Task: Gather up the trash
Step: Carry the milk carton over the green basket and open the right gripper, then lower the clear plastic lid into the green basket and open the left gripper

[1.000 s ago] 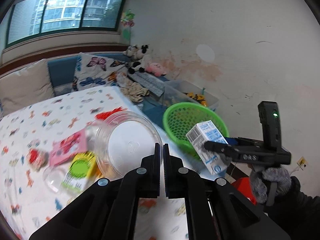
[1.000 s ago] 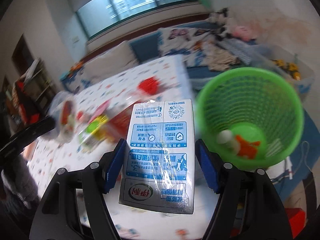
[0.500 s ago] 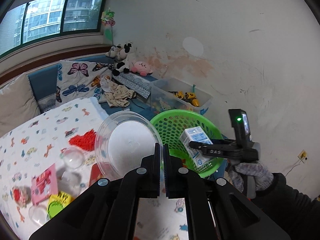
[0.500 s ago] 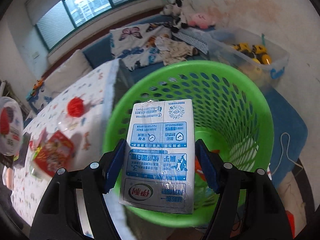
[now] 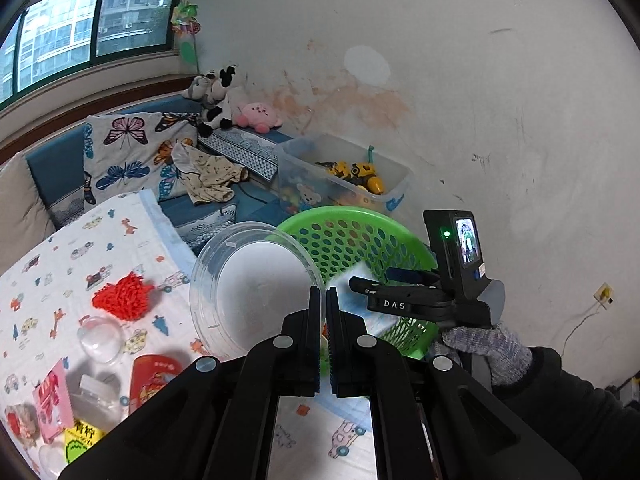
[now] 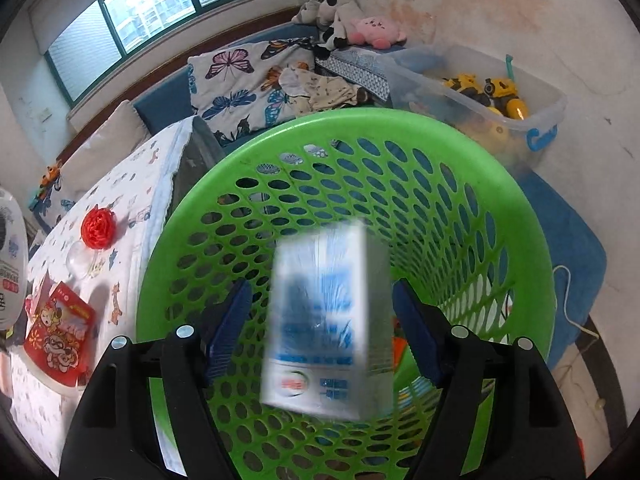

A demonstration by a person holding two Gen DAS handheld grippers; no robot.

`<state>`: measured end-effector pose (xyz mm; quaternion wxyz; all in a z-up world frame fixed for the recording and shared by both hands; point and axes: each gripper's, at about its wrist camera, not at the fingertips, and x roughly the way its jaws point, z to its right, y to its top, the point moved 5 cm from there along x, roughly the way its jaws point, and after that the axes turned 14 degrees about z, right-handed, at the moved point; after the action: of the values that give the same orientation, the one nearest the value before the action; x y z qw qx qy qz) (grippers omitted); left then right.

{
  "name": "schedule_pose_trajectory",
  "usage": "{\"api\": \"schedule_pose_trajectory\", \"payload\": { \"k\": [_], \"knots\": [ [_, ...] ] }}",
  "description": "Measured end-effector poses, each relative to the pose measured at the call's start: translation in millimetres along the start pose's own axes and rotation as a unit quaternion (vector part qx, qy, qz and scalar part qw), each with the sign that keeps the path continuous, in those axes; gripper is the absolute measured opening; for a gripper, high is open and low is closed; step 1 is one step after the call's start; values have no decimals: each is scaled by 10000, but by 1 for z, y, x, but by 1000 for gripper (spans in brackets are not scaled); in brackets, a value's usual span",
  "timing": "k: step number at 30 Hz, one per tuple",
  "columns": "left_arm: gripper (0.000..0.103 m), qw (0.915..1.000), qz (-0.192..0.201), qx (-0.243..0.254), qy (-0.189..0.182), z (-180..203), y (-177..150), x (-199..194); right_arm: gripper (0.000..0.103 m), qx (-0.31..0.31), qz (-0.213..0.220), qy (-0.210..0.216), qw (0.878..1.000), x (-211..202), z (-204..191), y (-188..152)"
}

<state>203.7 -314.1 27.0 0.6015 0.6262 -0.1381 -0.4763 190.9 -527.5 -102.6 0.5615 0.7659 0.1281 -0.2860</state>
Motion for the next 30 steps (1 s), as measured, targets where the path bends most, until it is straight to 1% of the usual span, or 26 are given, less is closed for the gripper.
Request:
{"api": "schedule_pose_trajectory", "payload": {
  "k": [4, 11, 16, 26, 30],
  "knots": [
    [4, 9999, -101, -16, -104, 7, -1, 14, 75, 2, 119, -26, 9999, -12, 1, 2],
    [3, 9992, -318, -3, -251, 24, -10, 43, 78, 95, 438, 35, 9990, -53, 12, 8],
    [3, 9978, -556, 16, -349, 37, -21, 68, 80, 123, 606, 20, 9981, -79, 22, 6],
    [4, 9949, -903, 152, -430, 62, -42, 100, 81, 404, 740, 18, 9964, -111, 38, -9],
    [4, 9935, -1050, 72, -428, 64, -49, 109, 81, 522, 767, 39, 9957, -119, 40, -13]
  ]
}}
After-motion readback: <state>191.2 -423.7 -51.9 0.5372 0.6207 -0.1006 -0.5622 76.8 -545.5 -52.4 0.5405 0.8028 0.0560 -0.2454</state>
